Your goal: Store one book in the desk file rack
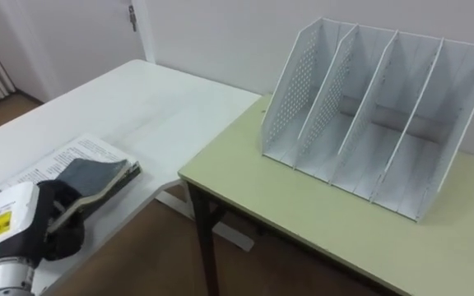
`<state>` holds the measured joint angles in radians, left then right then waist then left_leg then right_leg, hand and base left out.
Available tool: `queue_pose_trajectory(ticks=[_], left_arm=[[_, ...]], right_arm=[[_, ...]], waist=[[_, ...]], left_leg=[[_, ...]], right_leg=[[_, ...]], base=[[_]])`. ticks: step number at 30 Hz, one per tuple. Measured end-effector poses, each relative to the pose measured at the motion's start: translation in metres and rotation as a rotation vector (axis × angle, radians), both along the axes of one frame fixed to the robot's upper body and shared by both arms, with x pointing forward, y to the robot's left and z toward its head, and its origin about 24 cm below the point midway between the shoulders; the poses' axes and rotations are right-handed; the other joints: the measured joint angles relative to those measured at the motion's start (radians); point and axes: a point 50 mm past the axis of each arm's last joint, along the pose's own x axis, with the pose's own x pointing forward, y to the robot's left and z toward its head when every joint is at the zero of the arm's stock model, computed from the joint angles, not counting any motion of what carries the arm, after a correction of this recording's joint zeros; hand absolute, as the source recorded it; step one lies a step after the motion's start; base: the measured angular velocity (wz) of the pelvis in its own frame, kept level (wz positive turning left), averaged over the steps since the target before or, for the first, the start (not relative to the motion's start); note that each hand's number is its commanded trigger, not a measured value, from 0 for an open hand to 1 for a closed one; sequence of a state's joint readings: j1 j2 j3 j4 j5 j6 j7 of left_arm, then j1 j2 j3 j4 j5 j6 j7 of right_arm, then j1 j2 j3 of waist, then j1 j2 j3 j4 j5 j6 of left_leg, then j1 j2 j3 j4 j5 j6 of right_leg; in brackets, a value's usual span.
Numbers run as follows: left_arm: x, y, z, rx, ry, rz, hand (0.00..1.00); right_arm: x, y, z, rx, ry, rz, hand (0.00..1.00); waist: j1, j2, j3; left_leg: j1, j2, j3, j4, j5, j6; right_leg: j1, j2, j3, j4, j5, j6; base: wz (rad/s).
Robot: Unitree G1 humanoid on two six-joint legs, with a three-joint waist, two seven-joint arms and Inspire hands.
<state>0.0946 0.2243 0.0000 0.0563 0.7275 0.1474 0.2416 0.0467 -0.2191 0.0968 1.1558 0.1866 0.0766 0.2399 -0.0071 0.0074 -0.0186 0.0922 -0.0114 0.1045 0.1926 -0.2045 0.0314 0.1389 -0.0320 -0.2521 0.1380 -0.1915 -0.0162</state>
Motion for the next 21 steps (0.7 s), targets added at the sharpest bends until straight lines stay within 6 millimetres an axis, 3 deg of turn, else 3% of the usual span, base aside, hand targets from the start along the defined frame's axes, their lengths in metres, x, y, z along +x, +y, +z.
queue_pose_trajectory(ticks=[5, 8, 12, 16, 21], left_arm=[[0.001, -0.014, 0.016, -0.329, -0.079, -0.092, 1.00], [0.001, -0.023, 0.018, -0.553, -0.072, -0.159, 1.00], [0.001, -0.034, 0.014, -0.787, -0.013, -0.245, 1.00], [0.000, -0.040, 0.013, -0.918, 0.020, -0.316, 1.00], [0.001, -0.047, 0.020, -1.102, 0.010, -0.406, 1.00]], right_arm=[[0.017, 0.007, 0.003, 0.024, -0.059, 0.068, 0.00], [0.030, 0.017, 0.006, 0.061, -0.113, 0.126, 0.00], [0.054, 0.031, 0.019, 0.115, -0.226, 0.233, 0.00], [0.071, 0.040, 0.031, 0.147, -0.314, 0.312, 0.00], [0.097, 0.054, 0.055, 0.215, -0.469, 0.376, 0.00]], waist=[[0.018, -0.006, 0.0052], [0.039, -0.013, 0.0165], [0.040, -0.022, 0.0258], [0.039, -0.017, 0.0255], [0.036, 0.006, 0.0269]], left_leg=[[-0.006, 0.001, 0.002, 0.004, 0.000, 0.000], [-0.016, 0.005, 0.003, 0.007, 0.000, 0.000], [-0.056, 0.009, 0.003, 0.021, 0.000, 0.000], [-0.064, 0.009, 0.005, 0.030, 0.000, 0.000], [-0.062, 0.011, 0.003, 0.029, 0.000, 0.000]], right_leg=[[-0.006, -0.001, -0.001, -0.001, -0.001, 0.000], [-0.026, -0.001, 0.004, 0.016, -0.004, -0.003], [-0.067, -0.001, -0.001, 0.034, -0.004, -0.007], [-0.070, -0.003, 0.006, 0.048, -0.002, -0.008], [-0.069, -0.002, 0.007, 0.055, -0.002, -0.008]], base=[[-0.01], [-0.06], [-0.02], [-0.04], [0.00]])
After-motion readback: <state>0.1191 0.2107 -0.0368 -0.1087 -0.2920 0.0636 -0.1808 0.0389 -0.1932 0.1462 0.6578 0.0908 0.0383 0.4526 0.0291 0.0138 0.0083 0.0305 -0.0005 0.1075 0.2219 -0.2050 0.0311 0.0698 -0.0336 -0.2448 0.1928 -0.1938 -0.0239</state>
